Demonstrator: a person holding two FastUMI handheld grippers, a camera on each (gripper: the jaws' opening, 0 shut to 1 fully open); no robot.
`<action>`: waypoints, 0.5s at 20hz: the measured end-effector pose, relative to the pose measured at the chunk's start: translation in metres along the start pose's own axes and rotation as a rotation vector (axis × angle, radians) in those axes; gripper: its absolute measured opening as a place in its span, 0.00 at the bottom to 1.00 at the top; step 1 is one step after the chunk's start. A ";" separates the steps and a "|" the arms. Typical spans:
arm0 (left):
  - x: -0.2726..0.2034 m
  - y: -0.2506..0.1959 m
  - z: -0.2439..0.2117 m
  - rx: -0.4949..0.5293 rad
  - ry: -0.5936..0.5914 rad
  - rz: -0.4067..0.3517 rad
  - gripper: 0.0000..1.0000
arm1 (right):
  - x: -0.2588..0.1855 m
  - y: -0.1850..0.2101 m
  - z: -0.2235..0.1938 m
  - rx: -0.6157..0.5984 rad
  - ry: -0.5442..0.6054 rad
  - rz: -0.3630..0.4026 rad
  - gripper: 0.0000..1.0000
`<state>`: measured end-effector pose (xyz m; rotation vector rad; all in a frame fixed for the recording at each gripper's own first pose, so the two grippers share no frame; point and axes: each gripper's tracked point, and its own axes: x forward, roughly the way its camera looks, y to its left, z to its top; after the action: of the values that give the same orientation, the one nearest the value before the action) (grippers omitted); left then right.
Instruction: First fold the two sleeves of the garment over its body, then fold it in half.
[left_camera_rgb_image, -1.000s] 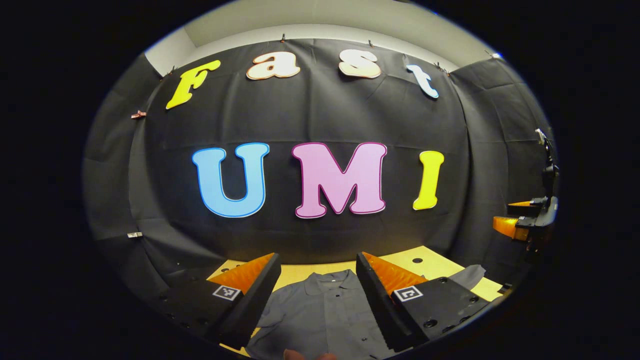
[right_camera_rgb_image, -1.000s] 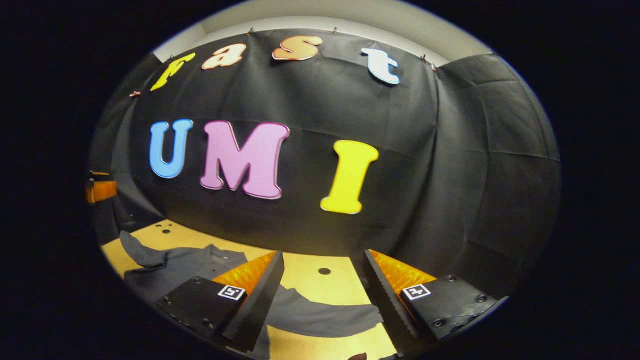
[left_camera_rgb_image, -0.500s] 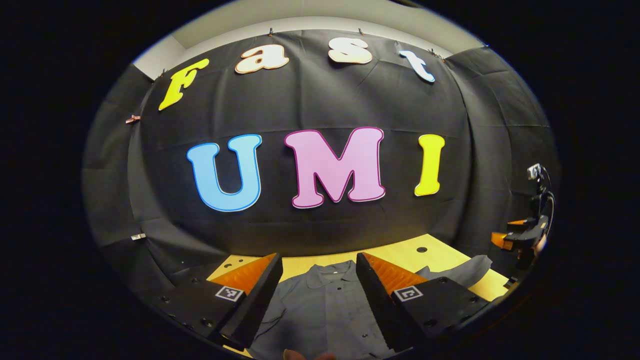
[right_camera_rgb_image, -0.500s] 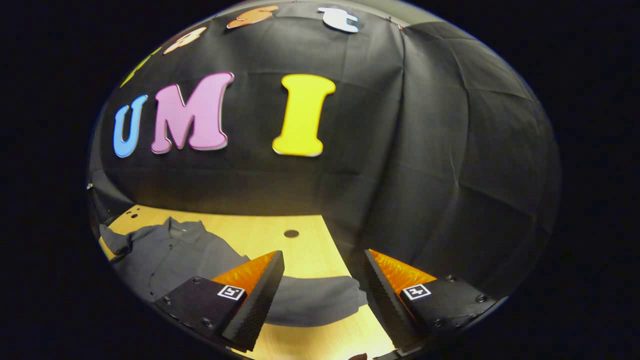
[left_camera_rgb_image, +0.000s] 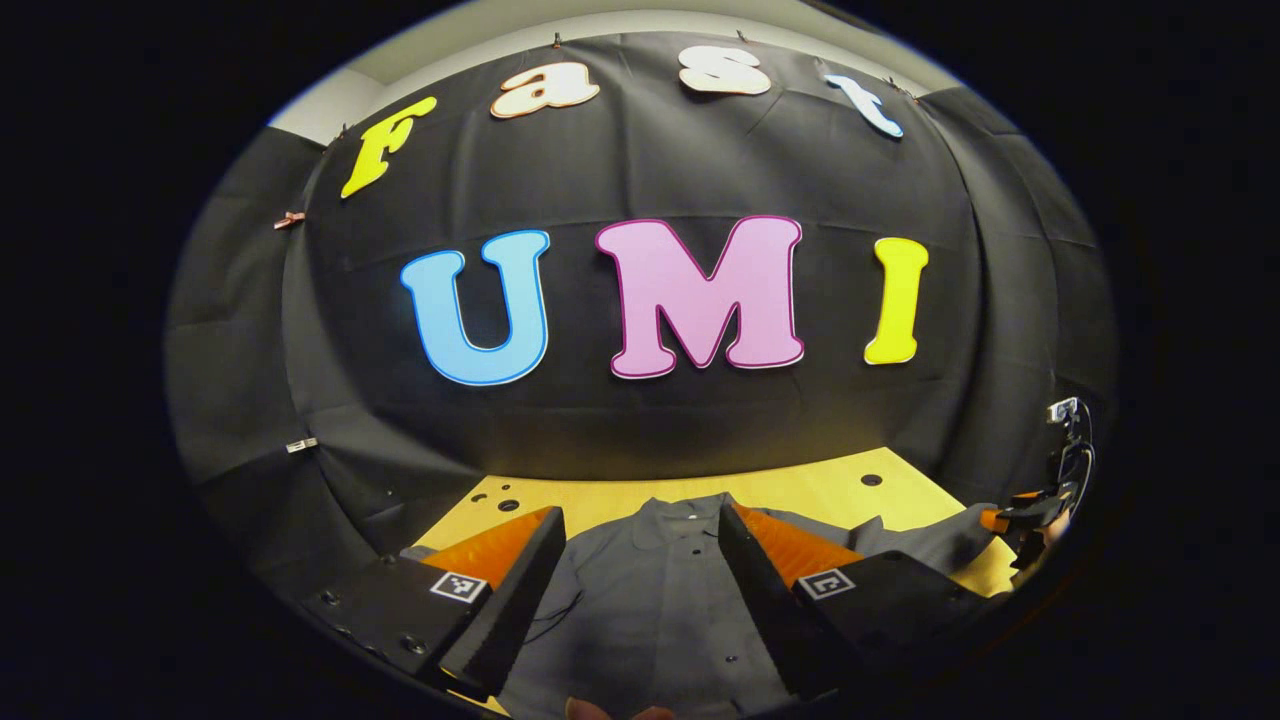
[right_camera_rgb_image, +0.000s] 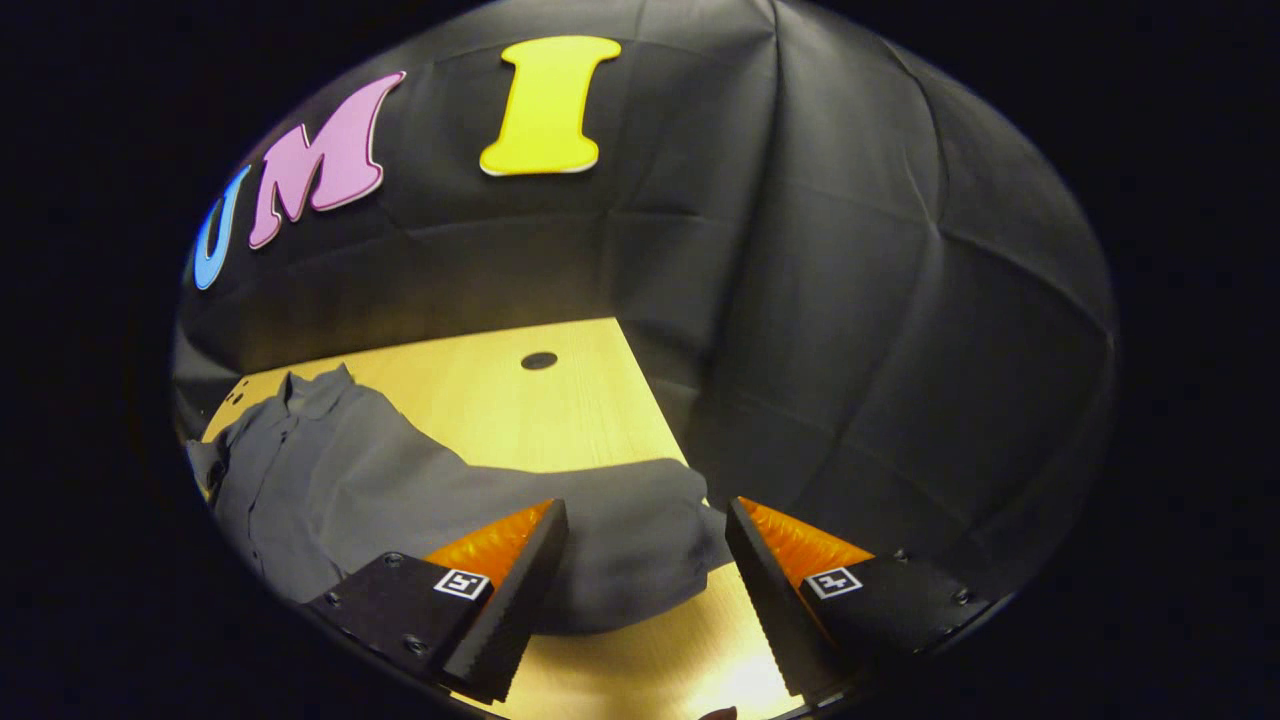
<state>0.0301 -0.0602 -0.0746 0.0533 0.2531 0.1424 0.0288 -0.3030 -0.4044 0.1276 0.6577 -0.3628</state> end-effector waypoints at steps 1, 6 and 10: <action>0.000 0.001 -0.002 -0.001 0.003 0.013 0.97 | 0.006 -0.002 -0.009 0.003 0.019 0.000 0.98; 0.001 0.003 -0.007 0.010 0.031 0.055 0.97 | 0.028 -0.007 -0.039 -0.011 0.089 0.005 0.98; 0.003 0.012 -0.013 0.005 0.054 0.085 0.97 | 0.040 -0.003 -0.051 -0.006 0.123 0.013 0.98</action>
<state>0.0278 -0.0478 -0.0874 0.0649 0.3052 0.2281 0.0277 -0.3052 -0.4692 0.1488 0.7788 -0.3427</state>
